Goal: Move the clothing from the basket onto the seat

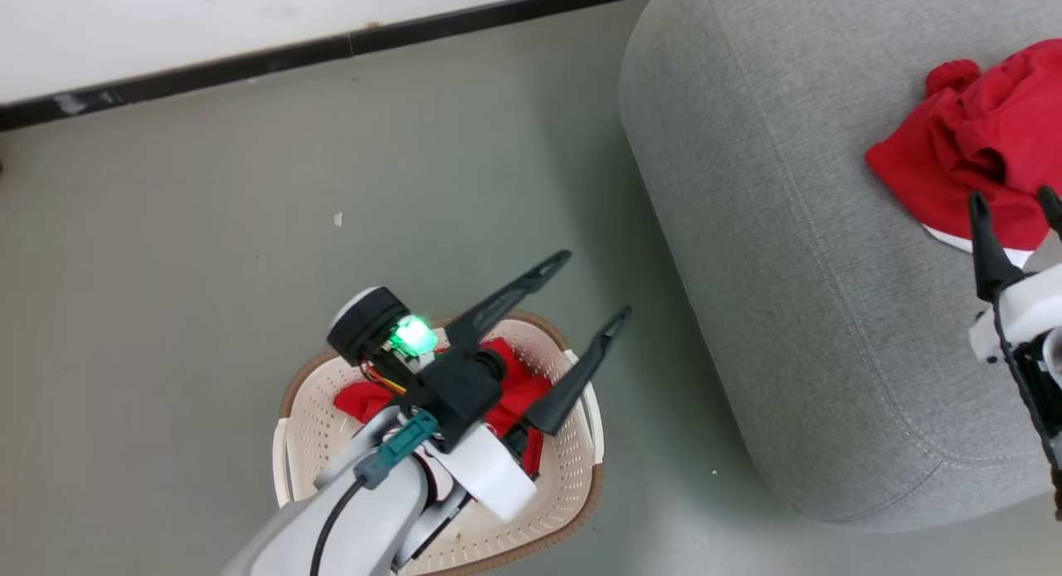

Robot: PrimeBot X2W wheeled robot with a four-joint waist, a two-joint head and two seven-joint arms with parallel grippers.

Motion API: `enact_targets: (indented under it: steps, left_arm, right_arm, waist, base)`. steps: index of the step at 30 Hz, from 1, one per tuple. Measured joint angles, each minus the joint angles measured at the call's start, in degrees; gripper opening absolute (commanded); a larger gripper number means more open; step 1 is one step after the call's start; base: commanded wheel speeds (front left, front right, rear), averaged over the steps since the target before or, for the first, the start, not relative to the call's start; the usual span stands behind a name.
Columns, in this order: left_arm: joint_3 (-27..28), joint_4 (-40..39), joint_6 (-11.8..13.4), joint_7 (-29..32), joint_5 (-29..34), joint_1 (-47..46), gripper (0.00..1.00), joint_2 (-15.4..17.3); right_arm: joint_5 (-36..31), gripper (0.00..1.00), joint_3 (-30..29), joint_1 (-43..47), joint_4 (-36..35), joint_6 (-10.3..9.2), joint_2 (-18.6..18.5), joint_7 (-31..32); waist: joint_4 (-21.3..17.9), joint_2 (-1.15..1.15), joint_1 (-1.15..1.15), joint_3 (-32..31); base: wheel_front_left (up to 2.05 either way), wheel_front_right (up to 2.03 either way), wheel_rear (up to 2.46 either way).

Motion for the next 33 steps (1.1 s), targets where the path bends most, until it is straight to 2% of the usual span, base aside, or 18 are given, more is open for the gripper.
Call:
enact_targets:
  steps: [13,20,33]
  left_arm:
    - [6.2,2.9,5.0,-2.1,-2.5,4.1,1.00,0.4]
    - [9.3,4.7,7.7,-2.9,-3.5,8.1,1.00,0.9]
    - [16.4,8.0,13.7,-3.5,-5.3,15.4,1.00,2.2]
  right_arm:
    - [0.1,1.00,7.5,-0.2,-10.6,0.00,2.0,-0.4]
    - [0.0,1.00,7.0,0.1,-12.1,0.00,5.3,-0.4]
    - [-2.5,1.00,5.8,7.7,-15.9,0.00,10.9,-0.5]
  waist:
    - [1.3,0.00,0.00,-5.2]
    - [3.3,0.00,0.00,-8.2]
    - [7.3,0.00,0.00,-14.0]
  base:
    - [0.00,0.00,0.00]
    - [0.00,0.00,0.00]
    - [0.00,0.00,0.00]
